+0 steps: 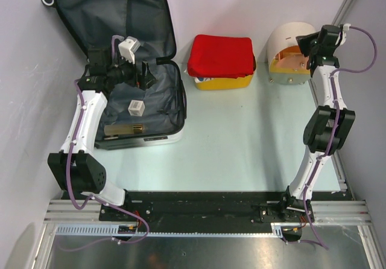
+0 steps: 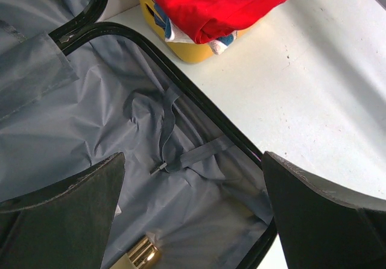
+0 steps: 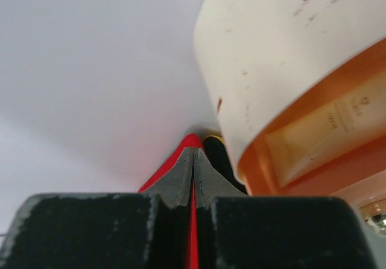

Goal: Open, take out, and arrange the luggage

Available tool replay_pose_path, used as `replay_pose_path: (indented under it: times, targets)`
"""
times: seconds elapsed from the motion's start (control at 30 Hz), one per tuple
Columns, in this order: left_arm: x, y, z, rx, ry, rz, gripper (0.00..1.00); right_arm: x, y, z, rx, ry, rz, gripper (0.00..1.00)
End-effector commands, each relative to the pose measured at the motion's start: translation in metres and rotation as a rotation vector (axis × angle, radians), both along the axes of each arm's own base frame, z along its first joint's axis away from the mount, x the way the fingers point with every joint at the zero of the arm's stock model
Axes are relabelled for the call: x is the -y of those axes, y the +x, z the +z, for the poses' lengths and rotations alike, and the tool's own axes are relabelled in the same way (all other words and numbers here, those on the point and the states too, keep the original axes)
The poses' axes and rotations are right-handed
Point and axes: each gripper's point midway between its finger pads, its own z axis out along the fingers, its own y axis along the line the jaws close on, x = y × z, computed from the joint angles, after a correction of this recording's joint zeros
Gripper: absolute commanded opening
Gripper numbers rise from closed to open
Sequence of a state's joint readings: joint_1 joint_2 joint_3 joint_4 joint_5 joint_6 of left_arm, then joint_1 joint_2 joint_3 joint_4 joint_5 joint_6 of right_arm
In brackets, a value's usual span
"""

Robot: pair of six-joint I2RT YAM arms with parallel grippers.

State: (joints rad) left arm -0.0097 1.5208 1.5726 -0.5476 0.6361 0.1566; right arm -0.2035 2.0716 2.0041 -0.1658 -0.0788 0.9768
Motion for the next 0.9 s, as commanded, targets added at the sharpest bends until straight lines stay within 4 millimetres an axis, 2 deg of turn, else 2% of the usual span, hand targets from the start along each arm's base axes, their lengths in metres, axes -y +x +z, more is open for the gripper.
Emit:
replay_pose_path:
  times: [0.0,0.1,0.13,0.2,0.23,0.27,0.37,0.4,0.43,0.5,0.6,0.67,0.73,0.77,0.83,0.87]
  targets:
    - [0.003,-0.009,0.015,0.023,-0.036,-0.01,1.0,-0.012,-0.022,0.076,0.163,0.007,0.024,0.0]
    - [0.003,-0.01,0.014,0.024,-0.034,-0.013,1.0,-0.014,-0.03,0.078,0.158,0.01,0.017,0.0]
    - [0.003,-0.011,0.015,0.026,-0.033,-0.013,1.0,-0.013,-0.031,0.077,0.159,-0.007,0.015,0.04]
    - [0.003,-0.01,0.013,0.02,-0.034,-0.016,1.0,-0.006,-0.03,0.071,0.148,-0.01,-0.013,0.27]
    - [0.003,-0.01,0.015,0.028,-0.032,-0.017,1.0,-0.004,-0.028,0.07,0.142,-0.013,-0.019,0.45]
    - [0.003,-0.009,0.013,0.024,-0.031,-0.016,1.0,-0.002,-0.027,0.071,0.129,-0.016,-0.031,0.52]
    - [0.003,-0.009,0.015,0.029,-0.029,-0.015,1.0,0.012,-0.022,0.056,0.072,-0.033,-0.1,0.66]
    - [0.003,-0.009,0.016,0.032,-0.029,-0.015,1.0,0.013,-0.021,0.059,0.071,-0.037,-0.108,0.72]
    - [0.002,-0.009,0.014,0.028,-0.029,-0.014,1.0,0.016,-0.019,0.052,0.05,-0.038,-0.121,0.81]
    - [0.002,-0.01,0.012,0.023,-0.026,-0.012,1.0,0.022,-0.019,0.043,0.016,-0.037,-0.149,0.83]
    - [0.002,-0.01,0.01,0.019,-0.027,-0.01,1.0,0.026,-0.015,0.032,-0.014,-0.024,-0.173,0.97]
    - [0.001,-0.009,0.008,0.017,-0.023,-0.006,1.0,0.028,-0.011,0.028,-0.019,-0.02,-0.183,1.0]
    - [0.001,-0.008,0.007,0.012,-0.023,-0.005,1.0,0.03,-0.007,0.032,-0.01,-0.015,-0.193,1.0]
    - [0.001,-0.007,0.006,0.01,-0.023,-0.003,1.0,0.03,-0.004,0.023,-0.029,-0.012,-0.196,1.0]
    - [0.0,-0.005,0.006,0.009,-0.023,-0.001,1.0,0.031,0.0,0.021,-0.033,-0.009,-0.206,1.0]
    - [0.0,-0.004,0.007,0.01,-0.021,0.005,1.0,0.033,0.004,0.014,-0.042,-0.008,-0.214,1.0]
